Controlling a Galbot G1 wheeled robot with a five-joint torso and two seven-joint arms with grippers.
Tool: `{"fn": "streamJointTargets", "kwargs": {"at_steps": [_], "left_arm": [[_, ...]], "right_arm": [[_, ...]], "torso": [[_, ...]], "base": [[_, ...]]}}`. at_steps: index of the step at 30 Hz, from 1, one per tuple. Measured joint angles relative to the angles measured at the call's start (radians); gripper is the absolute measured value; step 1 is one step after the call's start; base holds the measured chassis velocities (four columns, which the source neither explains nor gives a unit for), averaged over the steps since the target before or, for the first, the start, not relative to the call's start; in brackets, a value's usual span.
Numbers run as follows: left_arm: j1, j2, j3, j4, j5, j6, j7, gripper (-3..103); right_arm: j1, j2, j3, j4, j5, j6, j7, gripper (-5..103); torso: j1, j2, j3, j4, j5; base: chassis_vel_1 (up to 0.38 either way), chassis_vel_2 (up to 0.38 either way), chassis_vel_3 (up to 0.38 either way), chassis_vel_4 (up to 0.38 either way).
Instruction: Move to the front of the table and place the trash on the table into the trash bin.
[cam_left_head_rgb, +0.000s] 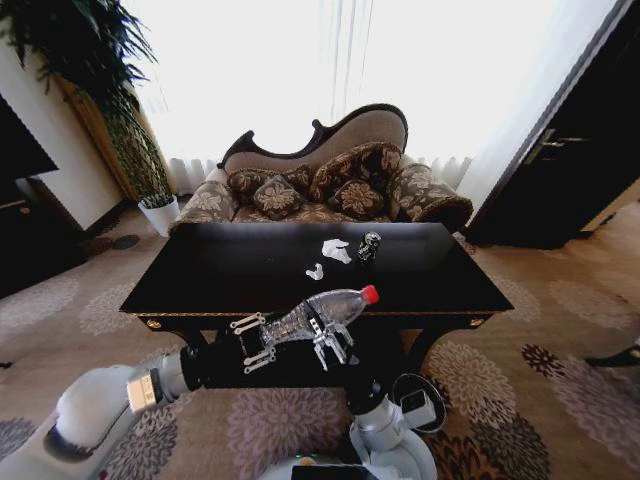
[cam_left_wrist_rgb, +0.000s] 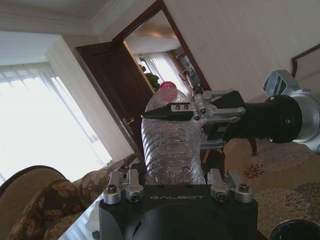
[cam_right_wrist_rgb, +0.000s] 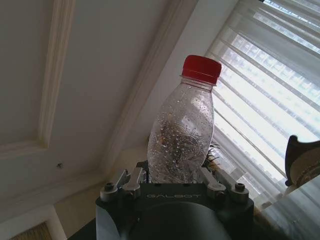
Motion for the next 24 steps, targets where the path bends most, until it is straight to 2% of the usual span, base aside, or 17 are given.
{"fn": "streamJointTargets", "kwargs": {"at_steps": [1, 3, 5, 6, 8, 11, 13, 19, 24], "left_arm": [[0.000, 0.000, 0.000, 0.000, 0.000, 0.000, 0.000, 55], [0.020, -0.014, -0.017, -0.003, 0.001, -0.005, 0.009, 66], [0.027, -0.021, -0.023, -0.006, 0.001, -0.008, 0.014, 66], [0.034, -0.032, -0.030, -0.008, 0.001, -0.011, 0.017, 72], [0.044, -0.053, -0.038, -0.010, 0.001, -0.017, 0.021, 83], [0.054, -0.082, -0.046, -0.010, 0.001, -0.024, 0.025, 88], [0.062, -0.118, -0.056, -0.011, -0.005, -0.030, 0.027, 97], [0.066, -0.183, -0.075, -0.016, -0.026, -0.037, 0.031, 100], [0.033, -0.235, -0.079, -0.003, -0.062, -0.040, 0.029, 100]], "right_arm": [[0.000, 0.000, 0.000, 0.000, 0.000, 0.000, 0.000, 37], [0.002, 0.000, 0.005, -0.002, 0.005, 0.006, -0.005, 30], [0.003, -0.001, 0.007, -0.003, 0.010, 0.008, -0.009, 27], [0.004, -0.002, 0.012, -0.003, 0.018, 0.008, -0.014, 25], [0.008, -0.004, 0.025, -0.005, 0.033, 0.010, -0.028, 24], [0.011, -0.007, 0.042, -0.009, 0.046, 0.016, -0.044, 24], [0.013, -0.011, 0.061, -0.017, 0.055, 0.023, -0.060, 24], [0.020, -0.013, 0.104, -0.045, 0.056, 0.038, -0.085, 24], [0.016, -0.013, 0.141, -0.083, 0.048, 0.061, -0.146, 24]], "torso": [[0.000, 0.000, 0.000, 0.0000, 0.0000], [0.000, 0.000, 0.000, -0.0001, 0.0000], [0.000, 0.000, 0.000, 0.0000, 0.0000], [0.000, 0.000, 0.000, 0.0000, 0.0001], [0.000, 0.000, 0.000, -0.0001, 0.0001], [0.000, 0.000, 0.000, 0.0000, 0.0001], [0.000, 0.000, 0.000, 0.0000, 0.0000], [0.000, 0.000, 0.000, 0.0000, 0.0000], [0.000, 0.000, 0.000, -0.0002, 0.0001]], "base": [[0.000, 0.000, 0.000, 0.000], [0.000, 0.000, 0.000, 0.000], [0.000, 0.000, 0.000, 0.000], [0.000, 0.000, 0.000, 0.000], [0.000, 0.000, 0.000, 0.000], [0.000, 0.000, 0.000, 0.000], [0.000, 0.000, 0.000, 0.000], [0.000, 0.000, 0.000, 0.000], [0.000, 0.000, 0.000, 0.000]]}}
